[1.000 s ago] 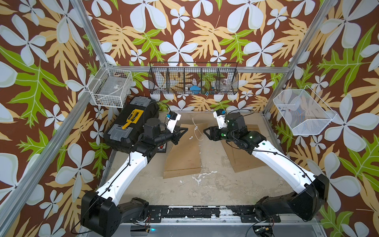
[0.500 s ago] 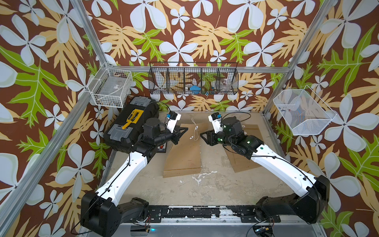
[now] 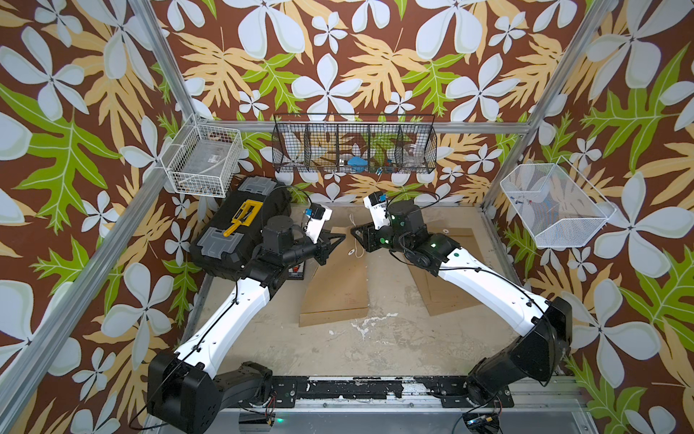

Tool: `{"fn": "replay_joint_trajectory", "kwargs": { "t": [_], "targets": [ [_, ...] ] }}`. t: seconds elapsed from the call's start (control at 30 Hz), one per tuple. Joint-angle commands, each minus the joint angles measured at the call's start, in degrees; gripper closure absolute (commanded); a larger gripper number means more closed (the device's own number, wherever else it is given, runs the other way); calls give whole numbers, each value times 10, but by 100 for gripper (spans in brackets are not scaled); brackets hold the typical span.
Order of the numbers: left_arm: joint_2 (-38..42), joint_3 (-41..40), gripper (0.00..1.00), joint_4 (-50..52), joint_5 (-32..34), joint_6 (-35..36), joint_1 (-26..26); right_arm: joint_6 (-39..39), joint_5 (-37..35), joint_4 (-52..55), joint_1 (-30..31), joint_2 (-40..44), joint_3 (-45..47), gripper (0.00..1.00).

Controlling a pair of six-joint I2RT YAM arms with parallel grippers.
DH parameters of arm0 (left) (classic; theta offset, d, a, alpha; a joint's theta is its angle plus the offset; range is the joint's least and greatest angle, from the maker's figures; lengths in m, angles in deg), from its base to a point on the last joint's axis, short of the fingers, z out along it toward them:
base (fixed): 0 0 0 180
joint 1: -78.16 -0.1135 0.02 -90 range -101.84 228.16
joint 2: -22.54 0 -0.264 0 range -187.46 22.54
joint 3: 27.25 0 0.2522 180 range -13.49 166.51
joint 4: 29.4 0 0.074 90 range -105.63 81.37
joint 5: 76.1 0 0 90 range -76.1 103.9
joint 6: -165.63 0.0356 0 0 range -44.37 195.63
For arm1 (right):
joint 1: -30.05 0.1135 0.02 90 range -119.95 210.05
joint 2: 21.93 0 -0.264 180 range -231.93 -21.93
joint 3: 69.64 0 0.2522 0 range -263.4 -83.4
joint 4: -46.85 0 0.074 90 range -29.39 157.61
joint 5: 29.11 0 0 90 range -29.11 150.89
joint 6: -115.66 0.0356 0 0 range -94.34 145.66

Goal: Close the mouth of the file bag
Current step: Close the file bag.

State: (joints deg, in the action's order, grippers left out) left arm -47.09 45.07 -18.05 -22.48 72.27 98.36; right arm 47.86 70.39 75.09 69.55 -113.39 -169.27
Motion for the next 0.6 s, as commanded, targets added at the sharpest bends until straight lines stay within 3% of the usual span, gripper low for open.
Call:
{"fn": "replay_joint_trajectory", "kwargs": {
  "t": [0.0,0.3,0.57],
  "targets": [
    [0,5,100,-7,-14,-3,1,-7,-43,8,-1,-7,-8,76],
    [3,-1,100,-12,8,-2,1,-6,-89,5,-2,11,28,96],
    [9,-7,100,-24,30,-8,1,29,-72,-19,-29,57,103,100]
  ]
}}
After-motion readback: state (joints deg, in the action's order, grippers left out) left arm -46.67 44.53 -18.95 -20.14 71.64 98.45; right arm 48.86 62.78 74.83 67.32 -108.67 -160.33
